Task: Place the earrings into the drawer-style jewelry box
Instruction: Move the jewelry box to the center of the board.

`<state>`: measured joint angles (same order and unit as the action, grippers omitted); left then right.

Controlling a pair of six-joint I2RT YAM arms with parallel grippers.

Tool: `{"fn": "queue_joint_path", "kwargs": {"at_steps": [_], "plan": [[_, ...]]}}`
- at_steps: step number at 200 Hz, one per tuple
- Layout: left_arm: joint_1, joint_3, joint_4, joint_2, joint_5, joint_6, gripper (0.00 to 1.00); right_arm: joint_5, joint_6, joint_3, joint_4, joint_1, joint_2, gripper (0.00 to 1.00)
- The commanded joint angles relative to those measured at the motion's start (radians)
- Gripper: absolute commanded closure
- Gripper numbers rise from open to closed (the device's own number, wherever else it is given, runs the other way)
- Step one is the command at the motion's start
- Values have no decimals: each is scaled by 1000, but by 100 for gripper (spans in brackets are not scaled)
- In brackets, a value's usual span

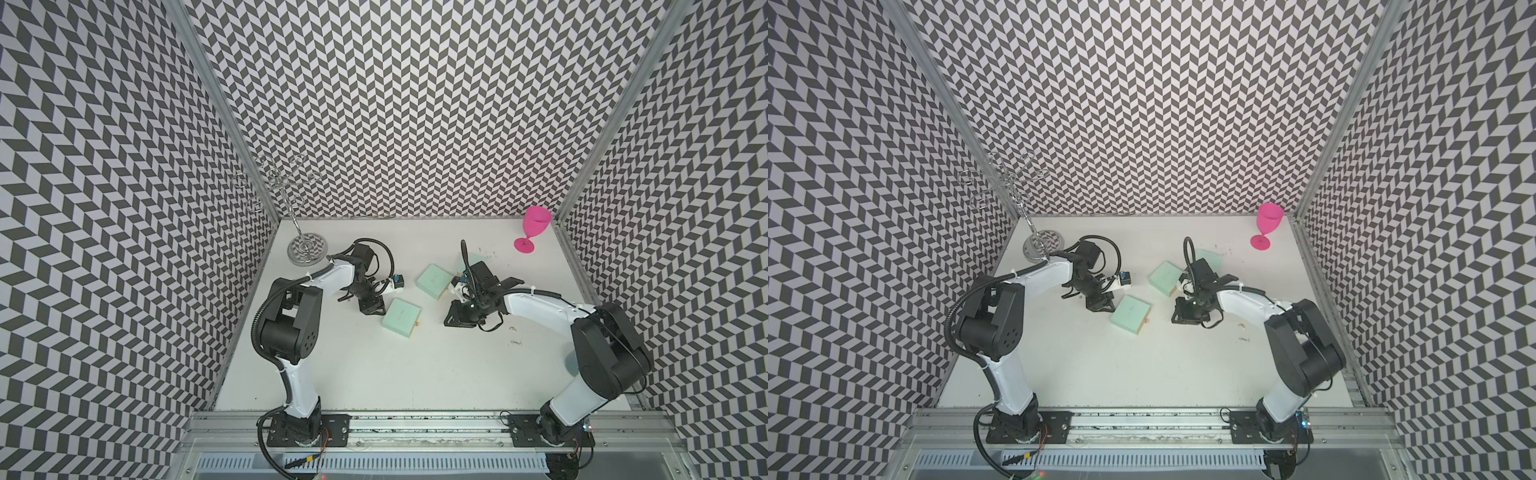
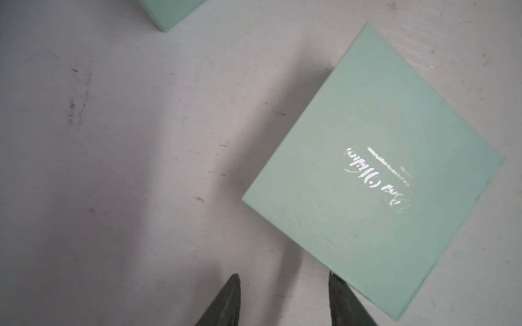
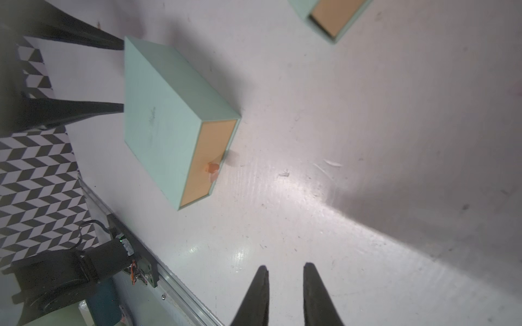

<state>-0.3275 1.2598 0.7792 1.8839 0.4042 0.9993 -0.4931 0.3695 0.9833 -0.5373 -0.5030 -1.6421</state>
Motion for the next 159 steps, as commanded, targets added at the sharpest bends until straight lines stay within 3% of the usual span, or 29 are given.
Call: {"fn": "queue_joint_path", "kwargs": {"at_steps": [1,69,159], "plan": [[-31,-9,10,-5,38,-8,48,-48,26,1,109,-7,19,78],[-105,41,-11,49,38,-57,48,-88,18,16,168,-12,-60,79],[-84,103,-7,52,2,-83,45,-51,-44,97,154,-8,-159,77]]}}
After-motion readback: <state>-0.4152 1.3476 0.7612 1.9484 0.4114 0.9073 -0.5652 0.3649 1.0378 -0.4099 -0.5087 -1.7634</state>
